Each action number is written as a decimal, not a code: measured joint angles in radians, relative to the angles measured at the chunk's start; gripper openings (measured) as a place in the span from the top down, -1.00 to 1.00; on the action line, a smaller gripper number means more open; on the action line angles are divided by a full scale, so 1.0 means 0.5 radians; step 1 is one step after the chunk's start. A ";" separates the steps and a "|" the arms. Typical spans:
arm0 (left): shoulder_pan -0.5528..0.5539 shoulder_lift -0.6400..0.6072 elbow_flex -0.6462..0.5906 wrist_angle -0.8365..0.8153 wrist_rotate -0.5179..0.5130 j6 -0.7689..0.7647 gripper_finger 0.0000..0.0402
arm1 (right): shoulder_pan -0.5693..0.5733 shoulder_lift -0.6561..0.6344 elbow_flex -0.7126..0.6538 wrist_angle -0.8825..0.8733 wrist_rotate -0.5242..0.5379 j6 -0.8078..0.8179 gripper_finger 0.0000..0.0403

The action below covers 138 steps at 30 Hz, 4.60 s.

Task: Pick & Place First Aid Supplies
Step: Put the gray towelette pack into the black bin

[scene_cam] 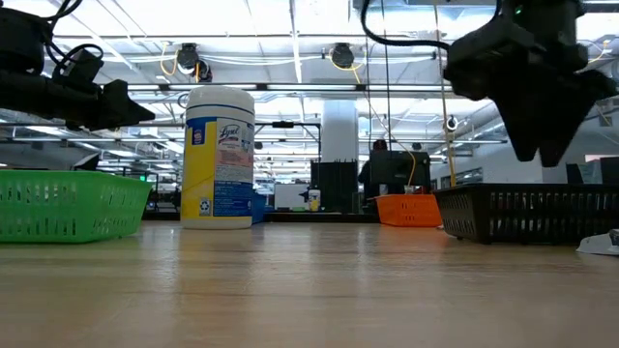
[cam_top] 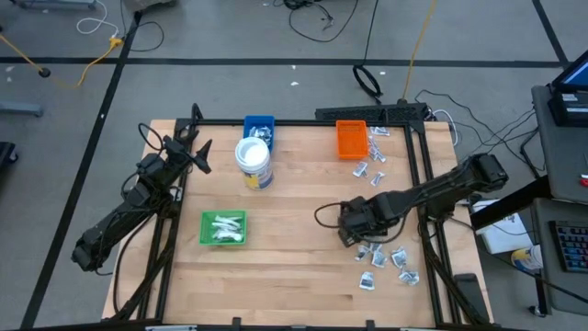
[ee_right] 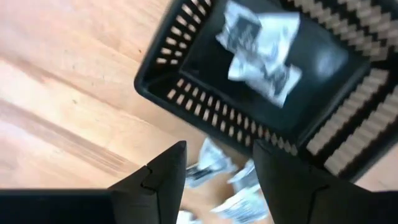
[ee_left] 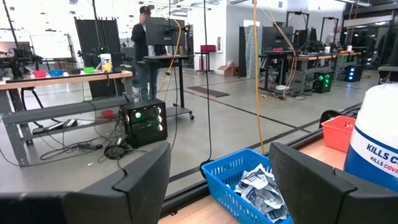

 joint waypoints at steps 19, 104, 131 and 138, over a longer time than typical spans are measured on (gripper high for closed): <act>0.000 0.000 0.000 0.000 0.000 0.000 -0.36 | 0.593 0.143 0.006 0.230 0.004 1.459 0.07; 0.000 -0.001 -0.001 0.000 0.000 0.000 -0.36 | -0.093 0.089 0.230 -0.315 0.018 -2.081 0.93; -0.001 0.000 -0.001 0.000 0.000 0.000 -0.36 | -0.382 0.092 -0.324 0.322 0.121 -2.281 0.90; -0.001 0.000 -0.001 0.000 0.000 0.000 -0.37 | -0.385 0.092 -0.321 0.334 0.079 -2.285 0.86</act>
